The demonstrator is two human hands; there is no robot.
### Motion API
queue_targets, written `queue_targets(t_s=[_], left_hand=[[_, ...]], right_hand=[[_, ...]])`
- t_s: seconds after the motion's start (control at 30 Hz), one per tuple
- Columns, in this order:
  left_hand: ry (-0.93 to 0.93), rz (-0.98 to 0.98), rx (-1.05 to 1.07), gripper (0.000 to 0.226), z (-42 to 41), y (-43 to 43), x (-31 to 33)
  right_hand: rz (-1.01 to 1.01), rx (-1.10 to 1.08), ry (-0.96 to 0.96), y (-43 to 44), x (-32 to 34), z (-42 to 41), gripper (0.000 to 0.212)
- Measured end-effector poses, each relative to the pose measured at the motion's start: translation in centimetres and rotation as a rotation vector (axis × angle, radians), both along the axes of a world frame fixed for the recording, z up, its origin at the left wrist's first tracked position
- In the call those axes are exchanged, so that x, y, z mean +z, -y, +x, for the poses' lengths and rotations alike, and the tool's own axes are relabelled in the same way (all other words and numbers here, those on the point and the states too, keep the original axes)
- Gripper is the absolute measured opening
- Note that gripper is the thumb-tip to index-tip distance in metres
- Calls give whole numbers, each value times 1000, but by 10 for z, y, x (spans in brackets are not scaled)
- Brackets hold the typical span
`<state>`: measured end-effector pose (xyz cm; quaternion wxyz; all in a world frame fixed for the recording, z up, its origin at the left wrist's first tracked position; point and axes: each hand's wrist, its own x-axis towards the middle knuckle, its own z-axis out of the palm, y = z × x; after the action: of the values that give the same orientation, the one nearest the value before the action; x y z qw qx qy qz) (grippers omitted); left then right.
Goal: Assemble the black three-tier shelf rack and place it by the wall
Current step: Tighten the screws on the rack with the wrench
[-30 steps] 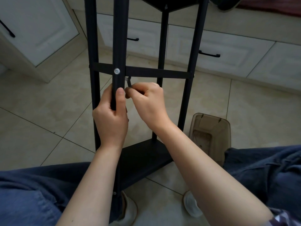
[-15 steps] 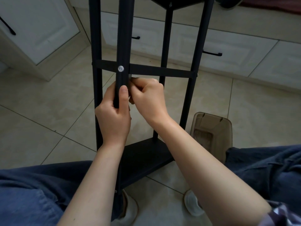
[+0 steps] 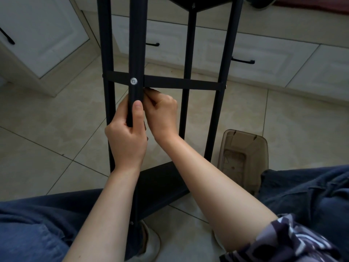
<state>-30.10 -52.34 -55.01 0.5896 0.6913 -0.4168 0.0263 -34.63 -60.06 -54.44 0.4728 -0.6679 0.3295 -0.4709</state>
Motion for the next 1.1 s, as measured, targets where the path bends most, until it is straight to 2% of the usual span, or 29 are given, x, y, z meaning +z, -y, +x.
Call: queue_targets(t_s=[0.1,0.27,0.4,0.57,0.77,1.1], left_hand=[[-4,1,2,53,1,0,-1],[-29,4,-8,53,-1,0,-3],[-54,0,-19,42,-4,-2,-1],[-73,13,-19,45,-9,-7,-1],[-55,18,-22,44,-12,-12,-1],[-25,11,-9,31,-8,-19,-5]], right_hand=[[13,22,-21,1,0,-2,18],[80,160,-232,1,-14,-19,22],[51,74,-291,0,-27,-50,20],[62,-32,-246,1,-27,-85,22],[25,-175,-166,19,10,-92,25],[38,-33,-783,107,50,-126,24]])
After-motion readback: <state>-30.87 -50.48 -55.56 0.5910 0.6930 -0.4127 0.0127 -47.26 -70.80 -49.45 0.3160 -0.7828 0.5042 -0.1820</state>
